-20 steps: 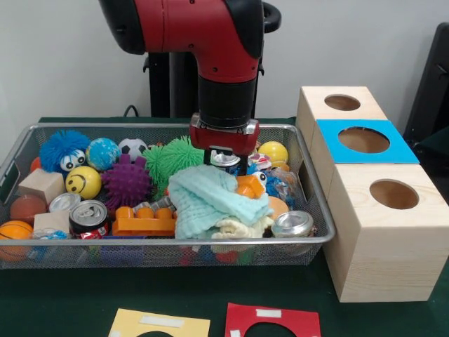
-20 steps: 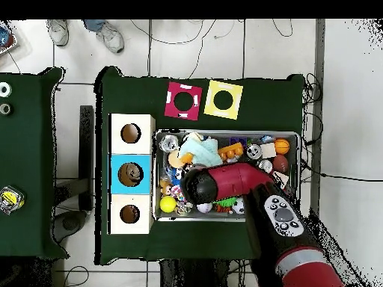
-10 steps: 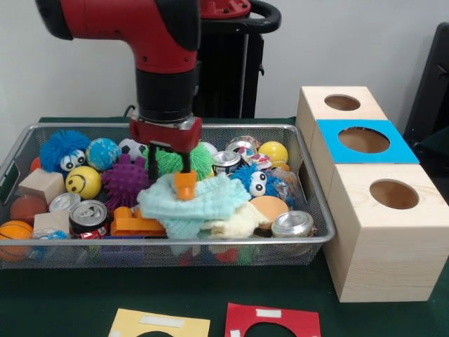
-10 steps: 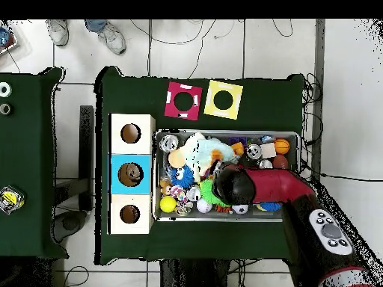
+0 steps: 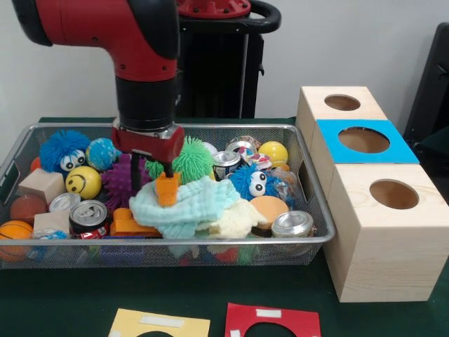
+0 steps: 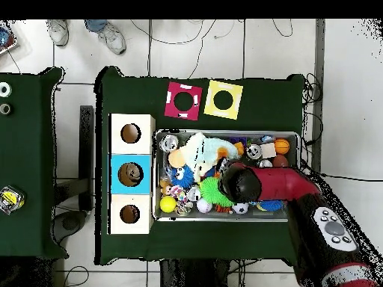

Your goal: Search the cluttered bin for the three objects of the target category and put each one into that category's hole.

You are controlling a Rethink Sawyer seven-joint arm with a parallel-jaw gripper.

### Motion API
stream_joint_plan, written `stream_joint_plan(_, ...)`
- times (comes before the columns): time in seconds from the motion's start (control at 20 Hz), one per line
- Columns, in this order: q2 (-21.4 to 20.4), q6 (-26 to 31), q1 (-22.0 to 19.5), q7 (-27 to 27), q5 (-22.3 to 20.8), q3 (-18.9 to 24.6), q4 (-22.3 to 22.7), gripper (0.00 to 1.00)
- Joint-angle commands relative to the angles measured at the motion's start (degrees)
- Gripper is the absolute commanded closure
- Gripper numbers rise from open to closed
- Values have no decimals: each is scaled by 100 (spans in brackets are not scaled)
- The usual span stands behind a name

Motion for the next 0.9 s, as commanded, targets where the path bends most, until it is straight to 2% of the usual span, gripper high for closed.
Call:
stream_joint_plan(0.05,840,-990,746,610,-374,-347,-450,0)
stream_joint_plan(0.15,937,-1148,874,709,-283,-488,-435,0)
stream_joint_plan(0.25,875,-1090,871,583,-209,-519,-340,0)
stream_joint_plan(0.45,611,-949,612,107,-255,-534,-145,0)
stream_joint_plan(0.55,648,-994,410,-79,-335,-466,-124,0)
stream_joint_plan(0.9,533,-857,292,-235,-393,-417,-53,0)
